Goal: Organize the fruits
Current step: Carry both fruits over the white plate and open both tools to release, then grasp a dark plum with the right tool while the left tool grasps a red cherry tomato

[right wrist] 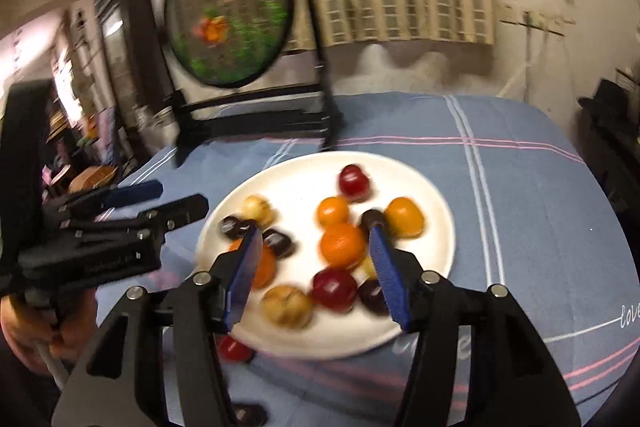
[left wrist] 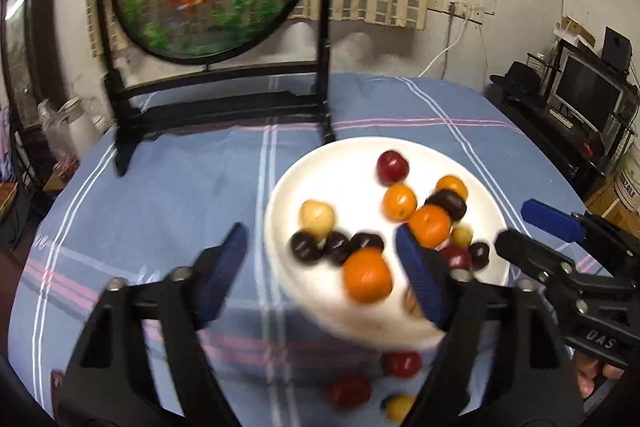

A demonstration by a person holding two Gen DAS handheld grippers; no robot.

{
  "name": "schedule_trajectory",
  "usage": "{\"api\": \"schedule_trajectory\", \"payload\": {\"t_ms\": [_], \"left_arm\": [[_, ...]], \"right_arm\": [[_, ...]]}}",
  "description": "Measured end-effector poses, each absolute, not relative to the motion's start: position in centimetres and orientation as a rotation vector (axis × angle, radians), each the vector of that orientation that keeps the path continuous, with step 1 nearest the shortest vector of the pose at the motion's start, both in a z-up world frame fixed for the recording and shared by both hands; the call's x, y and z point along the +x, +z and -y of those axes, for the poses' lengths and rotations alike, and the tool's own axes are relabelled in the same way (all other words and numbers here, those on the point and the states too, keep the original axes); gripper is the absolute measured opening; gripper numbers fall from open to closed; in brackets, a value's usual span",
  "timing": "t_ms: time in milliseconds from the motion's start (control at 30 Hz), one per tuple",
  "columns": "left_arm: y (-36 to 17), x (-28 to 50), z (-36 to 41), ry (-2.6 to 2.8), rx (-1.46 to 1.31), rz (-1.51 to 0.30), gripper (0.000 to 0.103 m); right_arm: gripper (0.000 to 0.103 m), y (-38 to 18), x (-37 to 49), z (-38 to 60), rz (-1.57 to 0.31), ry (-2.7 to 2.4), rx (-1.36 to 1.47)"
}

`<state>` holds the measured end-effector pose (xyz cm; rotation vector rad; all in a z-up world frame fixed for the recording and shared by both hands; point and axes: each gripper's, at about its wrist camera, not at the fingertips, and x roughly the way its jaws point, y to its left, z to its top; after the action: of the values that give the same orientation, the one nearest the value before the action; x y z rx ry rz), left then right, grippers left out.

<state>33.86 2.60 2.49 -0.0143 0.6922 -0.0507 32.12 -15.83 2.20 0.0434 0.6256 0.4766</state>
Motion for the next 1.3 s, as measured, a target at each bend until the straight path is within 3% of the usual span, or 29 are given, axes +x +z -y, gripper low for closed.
{"api": "schedule_trajectory", "payload": {"t_ms": [133,300,633,867,1033,1300], "left_arm": [[1.0,29.1,-5.5,0.014,-0.068,-0.682,0.093],[-2.0,27.2,-8.2,0.095,-0.142,-0.740,0.093],[-2.0,27.0,-8.8,0.129,-0.172,-0.743,0.093],[-1.5,26.9,-8.4,0.124,-0.152,-0.726,0.093],[-1.4,26.8,-8.2,0.117,-0.148,-0.724,0.093],[-2.1,27.0,-6.2,0.035,-0.089,-0.754,0.093]], "right_arm": [[0.057,0.1,28.9,14.7,-0.720,0.574,-0.012],[0.057,-3.8,25.5,13.7,-0.841,0.574,-0.097],[0.055,-5.1,24.2,12.2,-0.881,0.603,-0.168],[0.047,-5.6,24.1,12.0,-0.880,0.603,-0.193],[0.031,-6.0,24.2,11.8,-0.880,0.579,-0.221],[0.031,-3.6,25.4,15.6,-0.831,0.501,-0.024]]}}
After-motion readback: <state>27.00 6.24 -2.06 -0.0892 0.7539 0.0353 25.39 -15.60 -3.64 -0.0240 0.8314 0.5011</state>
